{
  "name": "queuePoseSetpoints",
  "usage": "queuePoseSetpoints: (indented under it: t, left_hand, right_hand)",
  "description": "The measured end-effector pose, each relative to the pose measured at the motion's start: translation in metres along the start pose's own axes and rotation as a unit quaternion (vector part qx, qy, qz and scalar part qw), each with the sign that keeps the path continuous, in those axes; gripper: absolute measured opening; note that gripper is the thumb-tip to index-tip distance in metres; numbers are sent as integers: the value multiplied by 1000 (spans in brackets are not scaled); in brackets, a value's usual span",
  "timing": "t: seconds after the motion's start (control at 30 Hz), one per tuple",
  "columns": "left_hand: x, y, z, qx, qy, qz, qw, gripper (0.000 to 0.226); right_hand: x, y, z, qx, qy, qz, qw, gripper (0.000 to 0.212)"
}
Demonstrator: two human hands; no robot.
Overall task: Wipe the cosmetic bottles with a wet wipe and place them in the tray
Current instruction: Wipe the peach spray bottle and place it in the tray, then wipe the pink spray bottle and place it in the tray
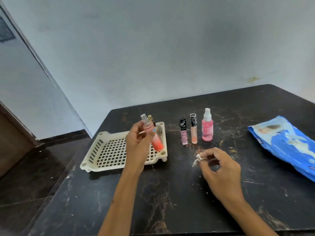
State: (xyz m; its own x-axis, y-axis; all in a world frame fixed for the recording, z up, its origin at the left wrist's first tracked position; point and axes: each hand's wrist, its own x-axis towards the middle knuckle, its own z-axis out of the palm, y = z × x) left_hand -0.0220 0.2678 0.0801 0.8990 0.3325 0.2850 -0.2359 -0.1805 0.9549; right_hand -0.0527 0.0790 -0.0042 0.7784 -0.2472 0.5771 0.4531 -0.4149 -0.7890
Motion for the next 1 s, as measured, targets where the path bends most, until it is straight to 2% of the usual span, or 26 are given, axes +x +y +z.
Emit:
queuePoseSetpoints:
  t: [0.13,0.3,0.67,0.83,1.0]
  left_hand:
    - [37,-22,-9,91,47,-1,995,32]
    - [67,-42,-8,132,86,-23,987,37]
    - [85,-51,-4,168,78,-39,982,41]
    - [85,-49,-5,182,74,-35,980,52]
    - [82,-35,-6,148,69,-60,985,78]
  right_hand:
    - [0,-1,0,22,-20,40,999,32]
    - [0,-2,0,16,-33,38,999,36]
    - [0,-3,0,26,-55,46,997,36]
    - [0,-2,-1,47,-60,55,996,33]
    - [0,-6,-2,52,-40,45,997,52]
